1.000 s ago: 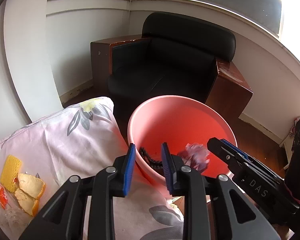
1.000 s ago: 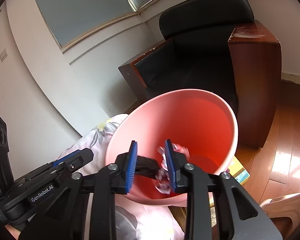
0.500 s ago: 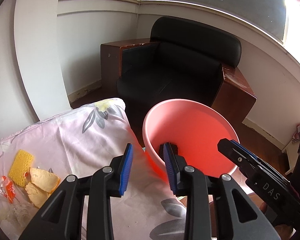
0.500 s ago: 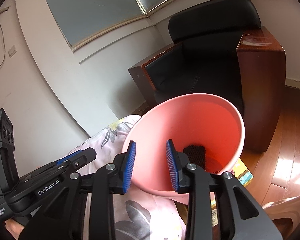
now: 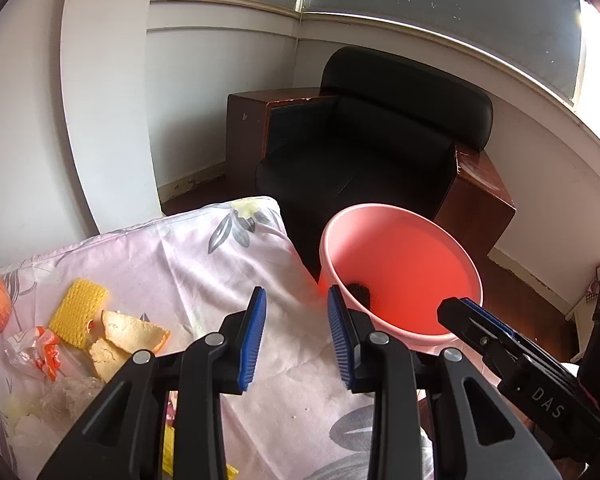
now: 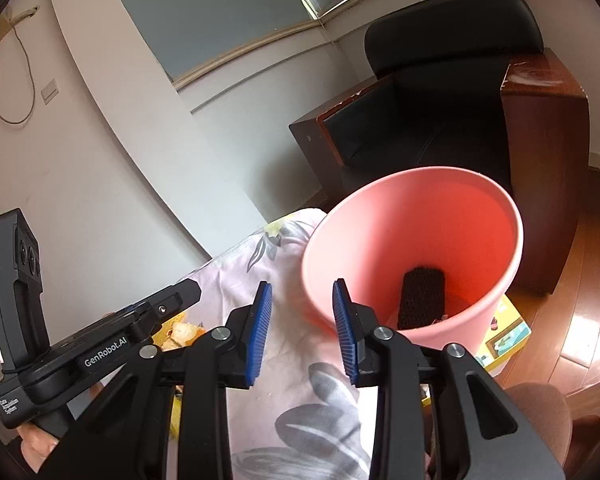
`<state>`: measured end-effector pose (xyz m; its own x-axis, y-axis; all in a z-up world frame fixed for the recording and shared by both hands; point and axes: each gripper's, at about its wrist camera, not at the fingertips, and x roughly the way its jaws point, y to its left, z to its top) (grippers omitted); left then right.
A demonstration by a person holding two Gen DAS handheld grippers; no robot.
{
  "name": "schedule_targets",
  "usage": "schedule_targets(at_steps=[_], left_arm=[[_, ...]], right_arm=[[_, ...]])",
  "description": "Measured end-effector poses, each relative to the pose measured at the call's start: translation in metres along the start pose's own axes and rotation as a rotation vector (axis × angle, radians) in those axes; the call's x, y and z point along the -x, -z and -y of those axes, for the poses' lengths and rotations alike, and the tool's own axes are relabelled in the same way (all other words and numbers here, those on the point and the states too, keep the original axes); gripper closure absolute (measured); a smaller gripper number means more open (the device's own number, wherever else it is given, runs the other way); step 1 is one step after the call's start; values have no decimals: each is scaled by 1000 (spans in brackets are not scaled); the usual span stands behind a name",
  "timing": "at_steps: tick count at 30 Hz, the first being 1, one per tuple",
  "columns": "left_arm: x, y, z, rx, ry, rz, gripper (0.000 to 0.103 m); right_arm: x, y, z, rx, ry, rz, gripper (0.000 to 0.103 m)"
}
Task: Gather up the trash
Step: 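Move both open grippers back over the remaining trash on the table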
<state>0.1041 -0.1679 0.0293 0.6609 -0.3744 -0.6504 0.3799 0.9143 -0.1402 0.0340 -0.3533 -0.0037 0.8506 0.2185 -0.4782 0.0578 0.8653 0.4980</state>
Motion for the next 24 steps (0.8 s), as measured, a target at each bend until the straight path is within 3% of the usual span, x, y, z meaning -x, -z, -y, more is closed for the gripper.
schedule_targets(at_steps=[8,19,24], left_arm=[[26,22,-21,51,-12,-12,72],[56,65,-35,61,-69,-30,72],[73,74,-44,99,-96,0,72]], right_arm=[[6,18,-21,-11,-75,-71,71],[15,47,-57,116,-63,-104,71],[24,54,-69,147,-65,-87,71]])
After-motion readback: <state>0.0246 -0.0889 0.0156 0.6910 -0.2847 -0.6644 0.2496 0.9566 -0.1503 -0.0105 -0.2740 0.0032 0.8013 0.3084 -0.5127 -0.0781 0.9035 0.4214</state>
